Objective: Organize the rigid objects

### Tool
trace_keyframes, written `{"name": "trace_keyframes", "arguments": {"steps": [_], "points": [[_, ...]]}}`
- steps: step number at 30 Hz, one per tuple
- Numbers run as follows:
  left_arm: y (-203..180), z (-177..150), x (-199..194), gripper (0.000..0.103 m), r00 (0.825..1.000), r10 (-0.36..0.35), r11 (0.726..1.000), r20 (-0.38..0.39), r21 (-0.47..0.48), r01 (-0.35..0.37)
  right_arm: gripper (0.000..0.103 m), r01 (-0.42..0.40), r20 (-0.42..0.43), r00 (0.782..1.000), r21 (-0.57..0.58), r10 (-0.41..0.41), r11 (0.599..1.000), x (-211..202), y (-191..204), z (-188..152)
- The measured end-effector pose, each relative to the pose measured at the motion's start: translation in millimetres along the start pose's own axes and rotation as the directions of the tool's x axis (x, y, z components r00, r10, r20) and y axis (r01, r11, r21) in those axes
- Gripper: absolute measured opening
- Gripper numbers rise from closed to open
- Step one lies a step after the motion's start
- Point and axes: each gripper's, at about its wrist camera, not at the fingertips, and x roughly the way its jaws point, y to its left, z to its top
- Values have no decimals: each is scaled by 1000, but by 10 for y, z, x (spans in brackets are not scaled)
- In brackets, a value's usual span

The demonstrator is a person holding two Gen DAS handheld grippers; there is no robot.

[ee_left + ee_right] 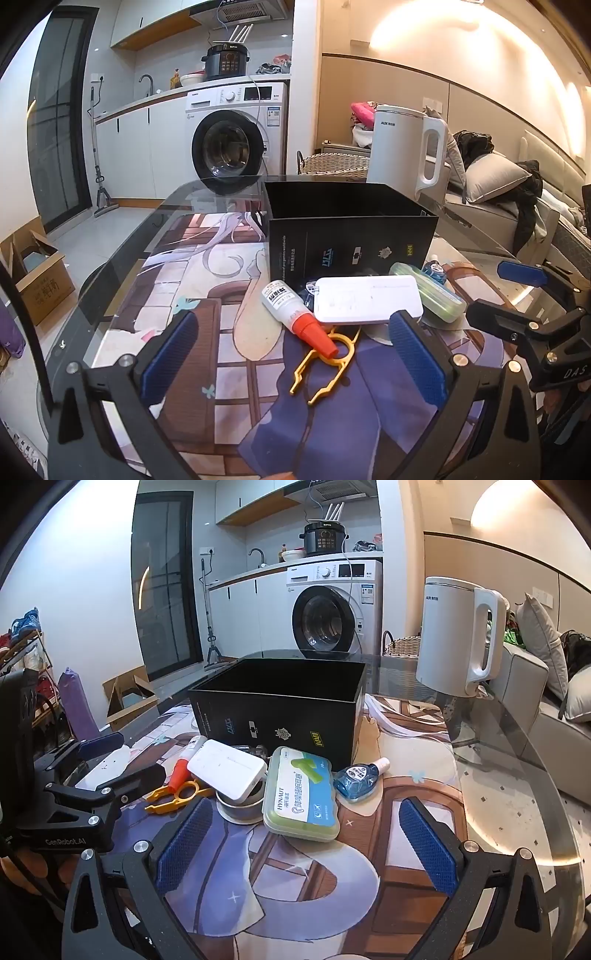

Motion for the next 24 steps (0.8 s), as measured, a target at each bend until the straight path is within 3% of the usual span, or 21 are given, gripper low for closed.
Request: {"name": "trace_keyframes", "arguments": {"steps": [24], "points": [[0,0,-2,103,1000,0,1000,8,1,0,103,2,4,1000,3,-2,1000,-23,-20,-4]]}}
